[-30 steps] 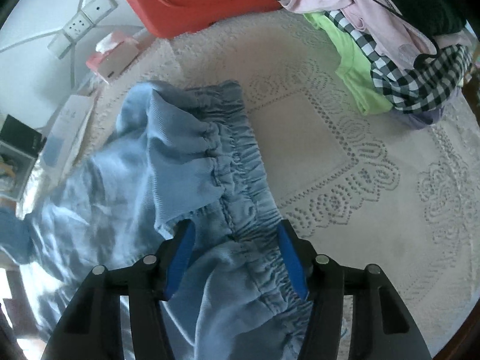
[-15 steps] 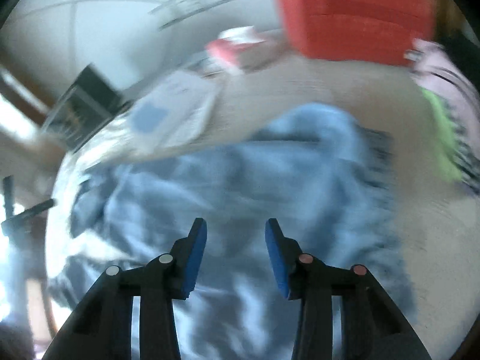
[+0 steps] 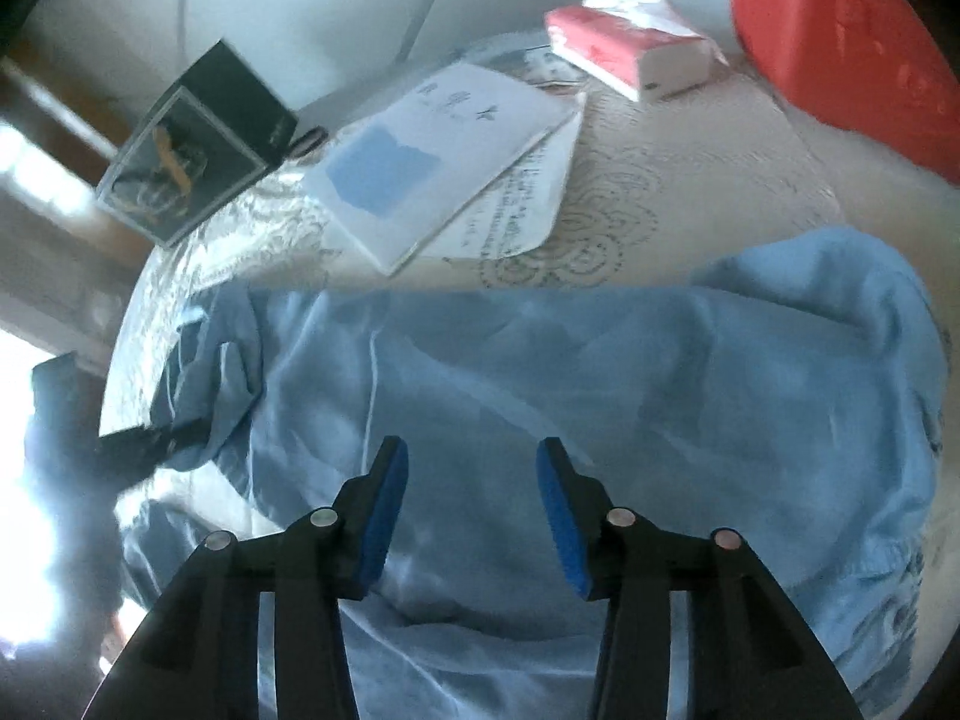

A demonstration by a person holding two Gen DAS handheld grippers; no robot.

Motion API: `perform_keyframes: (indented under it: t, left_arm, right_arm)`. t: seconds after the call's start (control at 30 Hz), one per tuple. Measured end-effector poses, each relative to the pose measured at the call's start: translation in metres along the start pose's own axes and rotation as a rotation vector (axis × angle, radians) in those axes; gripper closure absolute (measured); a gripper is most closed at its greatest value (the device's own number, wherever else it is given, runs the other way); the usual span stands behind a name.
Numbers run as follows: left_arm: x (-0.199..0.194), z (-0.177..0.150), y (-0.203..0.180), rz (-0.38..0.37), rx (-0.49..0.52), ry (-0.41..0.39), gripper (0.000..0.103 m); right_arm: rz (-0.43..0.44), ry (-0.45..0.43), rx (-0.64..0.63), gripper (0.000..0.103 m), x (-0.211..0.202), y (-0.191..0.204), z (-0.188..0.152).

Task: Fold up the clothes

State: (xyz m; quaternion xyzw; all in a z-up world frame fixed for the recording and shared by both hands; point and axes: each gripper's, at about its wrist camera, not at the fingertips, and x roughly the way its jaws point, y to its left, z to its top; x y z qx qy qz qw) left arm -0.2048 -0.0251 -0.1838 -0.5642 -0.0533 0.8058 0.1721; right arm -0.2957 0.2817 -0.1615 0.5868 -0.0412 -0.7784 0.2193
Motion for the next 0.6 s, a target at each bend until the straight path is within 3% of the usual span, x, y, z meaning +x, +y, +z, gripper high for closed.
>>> perform_keyframes:
  t: [0.13, 0.23, 0.27, 0.43, 0.6]
  left_arm:
    - [-0.009, -0.029, -0.026, 0.023, 0.064, 0.021, 0.091]
    - [-0.024, -0.036, -0.011, 0.067, 0.008, 0.002, 0.056]
    - [-0.03, -0.037, -0.004, 0.088, -0.018, -0.012, 0.039]
    - [-0.042, -0.047, 0.015, 0.167, -0.085, -0.044, 0.036]
    - [-0.051, -0.06, 0.039, 0.16, -0.2, -0.057, 0.036]
  right_arm:
    - [0.024, 0.007, -0.027, 0.06, -0.002, 0.014, -0.001]
    - [0.044, 0.013, -0.047, 0.054, -0.004, 0.025, -0.002]
    - [0.05, 0.015, -0.054, 0.054, -0.005, 0.029, -0.002]
    - [0.125, 0.025, -0.127, 0.053, 0.005, 0.076, -0.004]
    - [0.114, 0.066, -0.326, 0.051, 0.034, 0.145, -0.01]
